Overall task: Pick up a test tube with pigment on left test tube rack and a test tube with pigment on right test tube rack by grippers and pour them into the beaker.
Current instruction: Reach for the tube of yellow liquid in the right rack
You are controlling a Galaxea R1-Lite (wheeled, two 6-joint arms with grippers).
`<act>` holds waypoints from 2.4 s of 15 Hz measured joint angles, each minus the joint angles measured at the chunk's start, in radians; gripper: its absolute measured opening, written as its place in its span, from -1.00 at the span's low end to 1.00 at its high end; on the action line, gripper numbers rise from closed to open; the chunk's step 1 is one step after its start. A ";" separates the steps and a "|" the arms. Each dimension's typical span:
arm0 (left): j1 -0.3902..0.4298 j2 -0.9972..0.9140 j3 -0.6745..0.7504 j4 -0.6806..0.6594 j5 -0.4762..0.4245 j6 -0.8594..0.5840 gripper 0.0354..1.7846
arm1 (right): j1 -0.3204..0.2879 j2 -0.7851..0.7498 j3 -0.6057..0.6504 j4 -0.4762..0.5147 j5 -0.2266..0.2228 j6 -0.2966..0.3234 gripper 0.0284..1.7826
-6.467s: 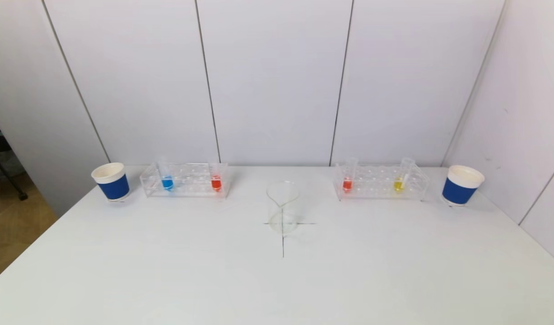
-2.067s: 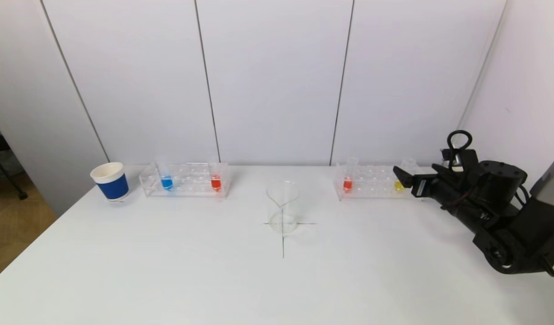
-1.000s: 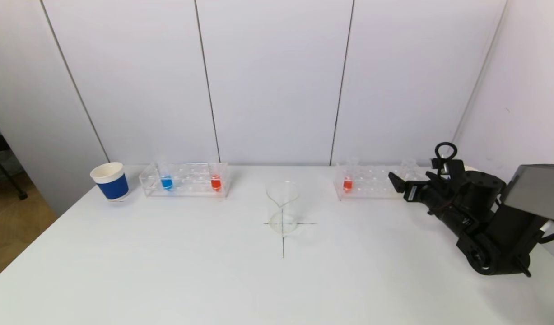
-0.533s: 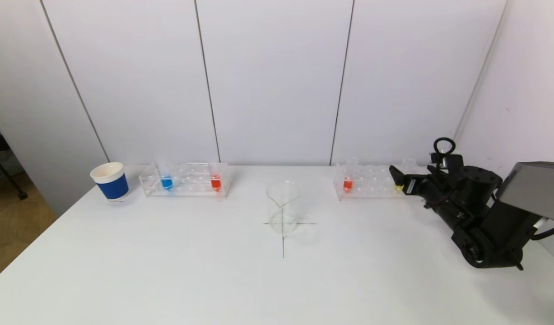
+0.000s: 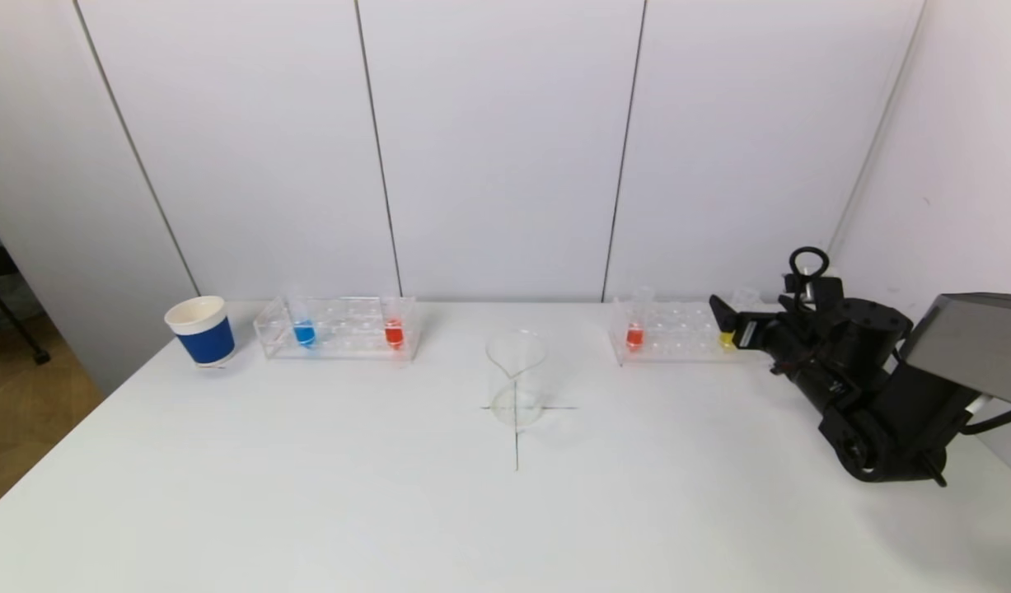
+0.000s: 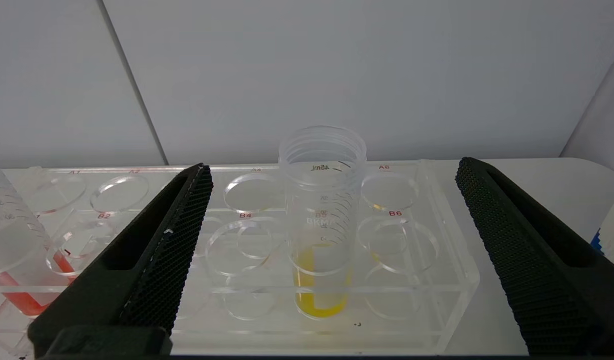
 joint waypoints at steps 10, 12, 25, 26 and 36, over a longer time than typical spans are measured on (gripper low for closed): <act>0.000 0.000 0.000 0.000 0.000 0.000 0.98 | 0.005 0.016 -0.032 0.011 -0.002 -0.001 0.99; 0.000 0.000 0.000 0.000 0.000 0.000 0.98 | 0.005 0.020 -0.038 0.013 -0.002 -0.002 0.99; 0.000 0.000 0.000 0.000 0.000 0.000 0.98 | 0.005 0.026 -0.044 0.022 -0.003 -0.001 0.99; 0.000 0.000 0.000 0.000 0.000 0.000 0.98 | 0.005 0.026 -0.044 0.022 -0.003 -0.002 0.99; 0.000 0.000 0.000 0.000 0.000 0.000 0.98 | 0.001 0.027 -0.050 0.021 -0.017 -0.001 0.84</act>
